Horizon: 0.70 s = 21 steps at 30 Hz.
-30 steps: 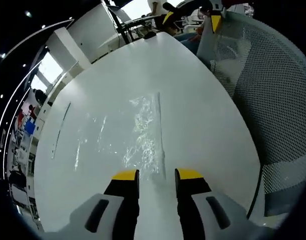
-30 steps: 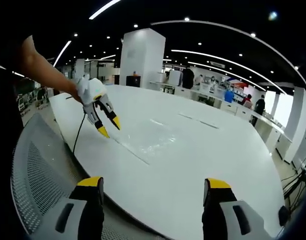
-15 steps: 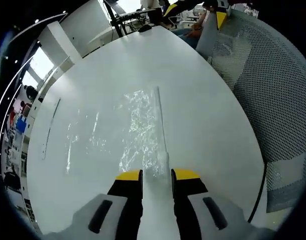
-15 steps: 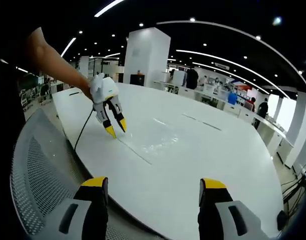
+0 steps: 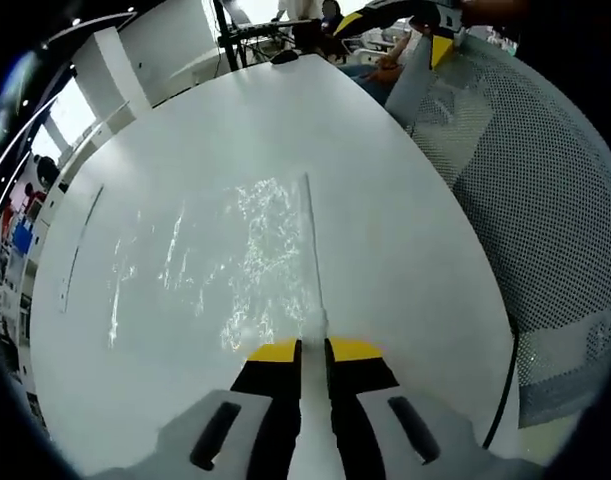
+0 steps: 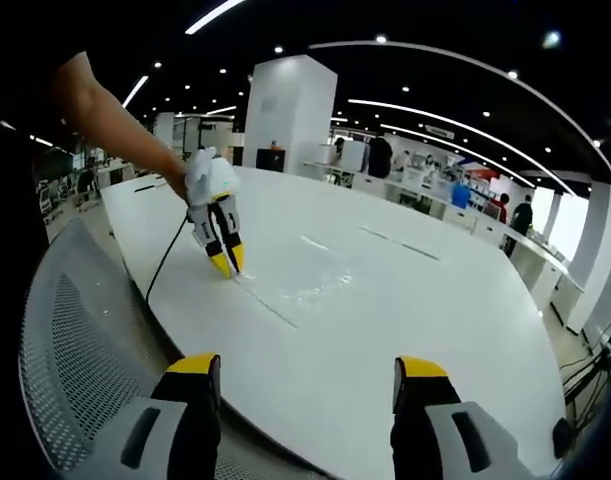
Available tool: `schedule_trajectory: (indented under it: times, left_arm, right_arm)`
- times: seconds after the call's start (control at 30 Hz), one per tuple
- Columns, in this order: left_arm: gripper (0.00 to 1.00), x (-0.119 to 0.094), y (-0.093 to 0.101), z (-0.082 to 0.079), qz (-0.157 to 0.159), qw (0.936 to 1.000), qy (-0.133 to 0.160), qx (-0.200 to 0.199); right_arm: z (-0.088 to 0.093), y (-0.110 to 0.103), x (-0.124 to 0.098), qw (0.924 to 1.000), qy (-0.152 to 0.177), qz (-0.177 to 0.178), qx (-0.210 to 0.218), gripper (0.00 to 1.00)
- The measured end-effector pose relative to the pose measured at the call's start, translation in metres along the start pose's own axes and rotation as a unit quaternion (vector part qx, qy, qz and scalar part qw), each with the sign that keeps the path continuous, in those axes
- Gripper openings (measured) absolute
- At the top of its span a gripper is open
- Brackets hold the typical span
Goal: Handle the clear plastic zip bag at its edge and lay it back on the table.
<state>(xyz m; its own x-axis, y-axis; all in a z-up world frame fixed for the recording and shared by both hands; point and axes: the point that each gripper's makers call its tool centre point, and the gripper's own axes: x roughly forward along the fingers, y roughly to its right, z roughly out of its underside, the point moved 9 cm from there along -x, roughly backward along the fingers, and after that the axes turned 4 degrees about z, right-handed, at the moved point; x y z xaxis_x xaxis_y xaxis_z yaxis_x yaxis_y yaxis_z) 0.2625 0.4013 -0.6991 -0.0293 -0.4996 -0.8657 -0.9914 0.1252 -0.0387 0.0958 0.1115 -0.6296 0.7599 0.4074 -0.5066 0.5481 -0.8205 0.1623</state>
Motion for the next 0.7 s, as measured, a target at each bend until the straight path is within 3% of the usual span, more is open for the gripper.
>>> schedule_trajectory:
  times: [0.33, 0.7]
  left_arm:
    - [0.03, -0.0003, 0.0003, -0.0002, -0.003, 1.0, 0.004, -0.008]
    - [0.0, -0.0049, 0.0007, 0.0024, -0.028, 0.9992, 0.002, -0.028]
  right_arm:
    - [0.0001, 0.0014, 0.0007, 1.0, 0.0, 0.0, 0.001, 0.68]
    - [-0.0045, 0.0001, 0.0018, 1.0, 0.001, -0.005, -0.007, 0.69]
